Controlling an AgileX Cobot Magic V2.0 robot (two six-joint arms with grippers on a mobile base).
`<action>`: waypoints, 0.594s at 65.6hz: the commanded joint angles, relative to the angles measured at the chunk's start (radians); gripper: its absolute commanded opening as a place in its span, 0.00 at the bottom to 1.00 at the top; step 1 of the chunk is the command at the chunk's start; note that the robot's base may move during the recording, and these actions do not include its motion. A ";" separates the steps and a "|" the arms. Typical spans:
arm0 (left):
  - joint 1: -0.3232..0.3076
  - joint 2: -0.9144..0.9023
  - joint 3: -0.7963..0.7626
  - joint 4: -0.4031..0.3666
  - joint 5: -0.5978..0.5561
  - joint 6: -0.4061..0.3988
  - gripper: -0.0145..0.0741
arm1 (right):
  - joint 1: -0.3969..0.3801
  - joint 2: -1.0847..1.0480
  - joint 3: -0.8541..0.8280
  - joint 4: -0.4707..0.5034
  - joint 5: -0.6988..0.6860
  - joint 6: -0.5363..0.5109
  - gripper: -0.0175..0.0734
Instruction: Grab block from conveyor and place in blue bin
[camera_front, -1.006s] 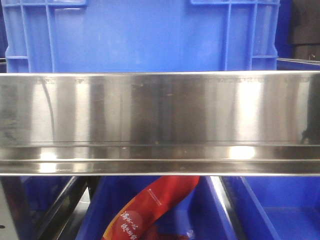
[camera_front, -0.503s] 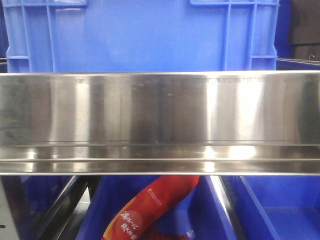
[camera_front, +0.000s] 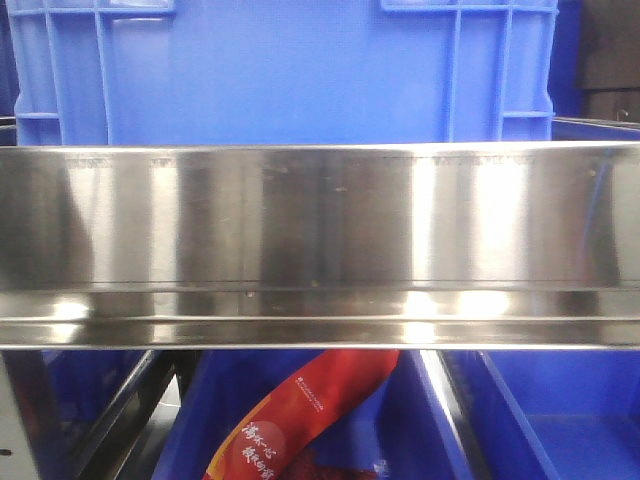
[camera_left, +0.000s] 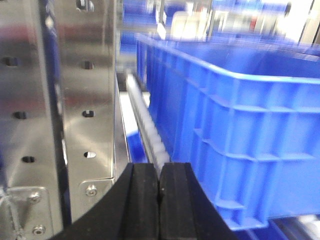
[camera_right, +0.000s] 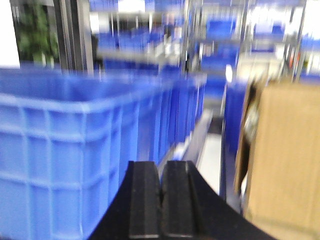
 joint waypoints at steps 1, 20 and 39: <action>0.005 -0.048 0.004 -0.008 -0.016 -0.004 0.04 | -0.007 -0.054 0.004 0.000 -0.027 0.004 0.02; 0.005 -0.113 0.004 -0.008 -0.031 -0.004 0.04 | -0.007 -0.103 0.004 0.000 -0.029 0.004 0.01; 0.005 -0.113 0.004 -0.008 -0.031 -0.004 0.04 | -0.015 -0.115 0.013 -0.078 -0.027 0.004 0.01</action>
